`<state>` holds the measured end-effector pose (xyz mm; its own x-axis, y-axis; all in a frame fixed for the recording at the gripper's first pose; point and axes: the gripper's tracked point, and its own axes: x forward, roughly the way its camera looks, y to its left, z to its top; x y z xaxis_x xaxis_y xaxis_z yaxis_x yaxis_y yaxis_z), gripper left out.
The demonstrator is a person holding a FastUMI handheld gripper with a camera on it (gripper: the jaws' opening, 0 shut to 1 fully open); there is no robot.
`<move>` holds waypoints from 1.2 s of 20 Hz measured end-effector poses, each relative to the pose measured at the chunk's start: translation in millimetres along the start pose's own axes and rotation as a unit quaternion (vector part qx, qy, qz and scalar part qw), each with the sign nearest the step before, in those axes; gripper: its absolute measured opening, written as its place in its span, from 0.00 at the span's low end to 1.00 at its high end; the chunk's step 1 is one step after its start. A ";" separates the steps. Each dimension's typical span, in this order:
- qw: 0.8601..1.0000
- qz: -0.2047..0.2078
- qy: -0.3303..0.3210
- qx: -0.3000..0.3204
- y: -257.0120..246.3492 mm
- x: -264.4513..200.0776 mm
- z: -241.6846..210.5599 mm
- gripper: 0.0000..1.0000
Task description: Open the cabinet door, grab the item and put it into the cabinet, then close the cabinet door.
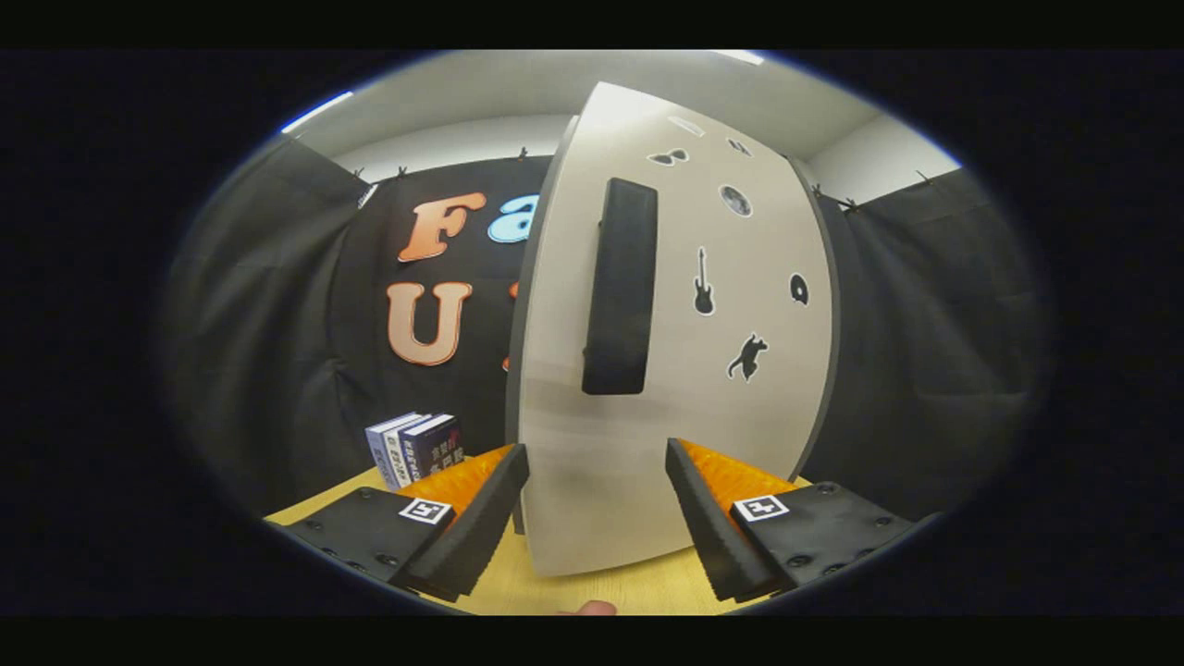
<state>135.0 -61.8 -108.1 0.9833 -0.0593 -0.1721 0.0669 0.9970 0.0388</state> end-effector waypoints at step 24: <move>0.997 0.073 0.003 0.021 29.5 94.1 -12.3 0.96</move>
<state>227.5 -37.3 -135.3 0.9821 0.0874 -0.1669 -0.0704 0.9920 0.1052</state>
